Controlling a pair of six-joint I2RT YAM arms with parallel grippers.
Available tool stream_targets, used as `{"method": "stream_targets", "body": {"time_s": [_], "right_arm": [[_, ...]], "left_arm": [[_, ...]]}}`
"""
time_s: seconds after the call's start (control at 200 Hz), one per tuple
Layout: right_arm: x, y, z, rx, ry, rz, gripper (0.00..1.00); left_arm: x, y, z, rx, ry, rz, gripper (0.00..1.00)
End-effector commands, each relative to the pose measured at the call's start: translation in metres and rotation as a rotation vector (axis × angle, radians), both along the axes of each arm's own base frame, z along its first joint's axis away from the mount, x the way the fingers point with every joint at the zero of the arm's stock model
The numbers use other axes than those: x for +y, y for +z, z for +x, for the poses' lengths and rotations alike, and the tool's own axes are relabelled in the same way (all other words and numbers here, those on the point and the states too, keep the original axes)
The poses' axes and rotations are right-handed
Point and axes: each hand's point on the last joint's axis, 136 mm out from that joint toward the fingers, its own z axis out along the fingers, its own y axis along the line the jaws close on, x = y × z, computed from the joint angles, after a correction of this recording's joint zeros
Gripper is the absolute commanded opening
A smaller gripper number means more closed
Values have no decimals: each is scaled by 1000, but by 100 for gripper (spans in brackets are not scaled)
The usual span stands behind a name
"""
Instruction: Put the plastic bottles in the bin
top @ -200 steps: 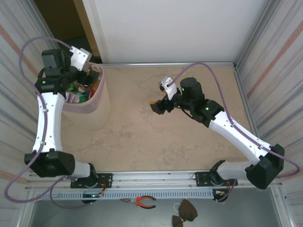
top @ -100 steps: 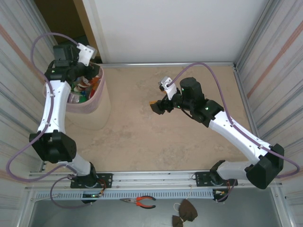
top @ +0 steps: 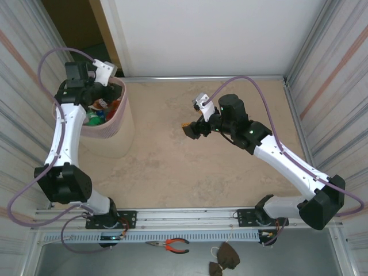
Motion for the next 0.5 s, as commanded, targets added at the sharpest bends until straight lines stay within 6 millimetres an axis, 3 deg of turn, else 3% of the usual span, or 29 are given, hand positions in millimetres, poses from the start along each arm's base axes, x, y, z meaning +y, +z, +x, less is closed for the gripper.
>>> {"method": "stream_targets", "body": {"time_s": [0.0, 0.19, 0.396, 0.496], "right_arm": [[-4, 18, -1, -27, -20, 15, 85], [-18, 21, 2, -15, -70, 27, 85], [-42, 17, 12, 27, -138, 70, 84], [-52, 12, 15, 51, -155, 90, 84]], "left_arm": [[-12, 71, -29, -143, -32, -76, 46], [-9, 98, -76, -148, 44, -125, 54], [7, 91, -142, -80, 215, -159, 59], [27, 79, -167, -35, 346, -121, 60]]}}
